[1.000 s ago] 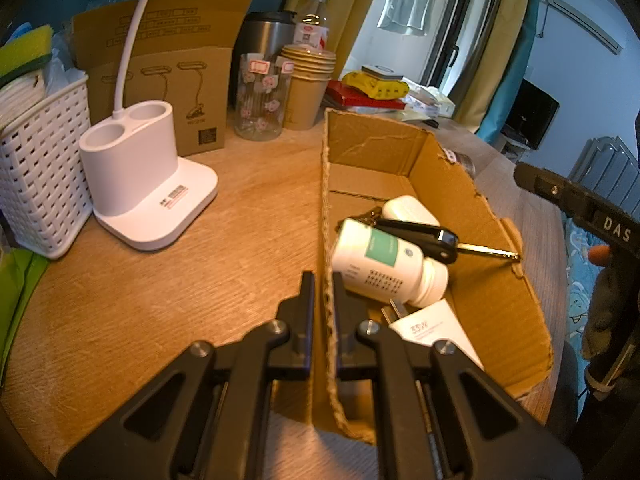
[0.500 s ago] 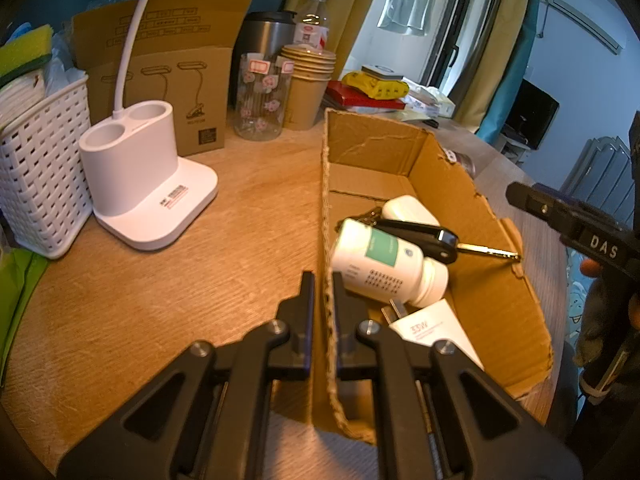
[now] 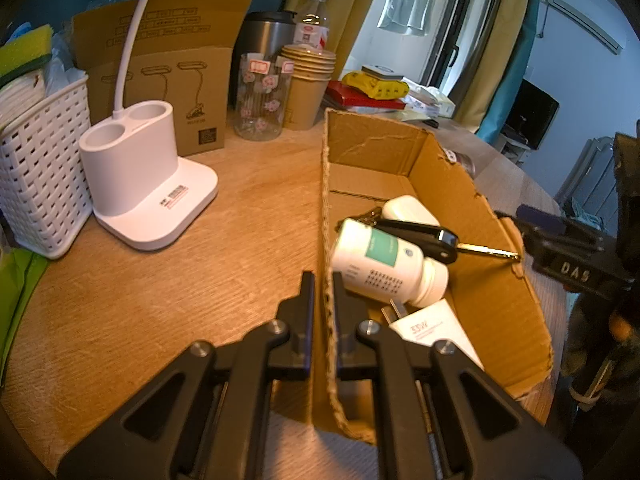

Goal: Organize rigid objects
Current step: 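Move the right gripper back to the black-strap wristwatch, then grasp the wristwatch by its strap with the right gripper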

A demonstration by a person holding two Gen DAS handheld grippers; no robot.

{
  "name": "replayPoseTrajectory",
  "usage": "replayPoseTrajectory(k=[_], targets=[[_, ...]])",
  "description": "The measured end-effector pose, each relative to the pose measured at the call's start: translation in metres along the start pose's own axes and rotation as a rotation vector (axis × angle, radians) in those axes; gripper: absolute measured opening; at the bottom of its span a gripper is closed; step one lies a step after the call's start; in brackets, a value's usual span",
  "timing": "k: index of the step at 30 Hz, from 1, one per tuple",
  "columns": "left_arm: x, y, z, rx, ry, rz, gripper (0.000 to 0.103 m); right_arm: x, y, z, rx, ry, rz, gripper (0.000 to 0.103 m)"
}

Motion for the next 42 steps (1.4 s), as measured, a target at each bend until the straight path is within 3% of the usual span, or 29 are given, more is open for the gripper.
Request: replayPoseTrajectory(k=[10,14,22,25,28,30,34,38,42], targets=[[0.0,0.0,0.0,0.0,0.0,0.0,0.008,0.001,-0.006,-0.006,0.001,-0.018,0.011,0.07],[0.0,0.0,0.0,0.0,0.0,0.0,0.008,-0.004,-0.019,-0.009,-0.05,-0.035,0.027,0.07],[0.0,0.0,0.0,0.0,0.0,0.0,0.008,-0.011,-0.035,-0.017,-0.035,-0.026,0.037,0.07],[0.0,0.0,0.0,0.0,0.0,0.0,0.008,-0.016,-0.034,-0.012,-0.041,0.011,0.016,0.063],[0.0,0.0,0.0,0.0,0.0,0.0,0.008,-0.017,-0.039,-0.005,-0.055,0.049,0.02,0.049],[0.0,0.0,0.0,0.0,0.0,0.0,0.008,-0.016,-0.044,-0.001,-0.056,0.07,0.03,0.039],[0.0,0.0,0.0,0.0,0.0,0.0,0.008,-0.012,-0.055,0.002,-0.062,0.083,0.056,0.031],[0.0,0.0,0.0,0.0,0.0,0.0,0.008,-0.008,-0.063,0.003,-0.084,0.073,0.08,0.015],[0.0,0.0,0.0,0.0,0.0,0.0,0.008,-0.011,-0.056,0.002,-0.089,0.061,0.058,0.011]])
Point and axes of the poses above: each gripper's, at about its wrist camera, not at the fingertips, and y roughly against the way its jaws point, z to its left, x to its underside, the point moved 10 cm from there along -y, roughly the way its jaws point, and after that the axes turned 1 degree about -y, right-handed, at the moved point
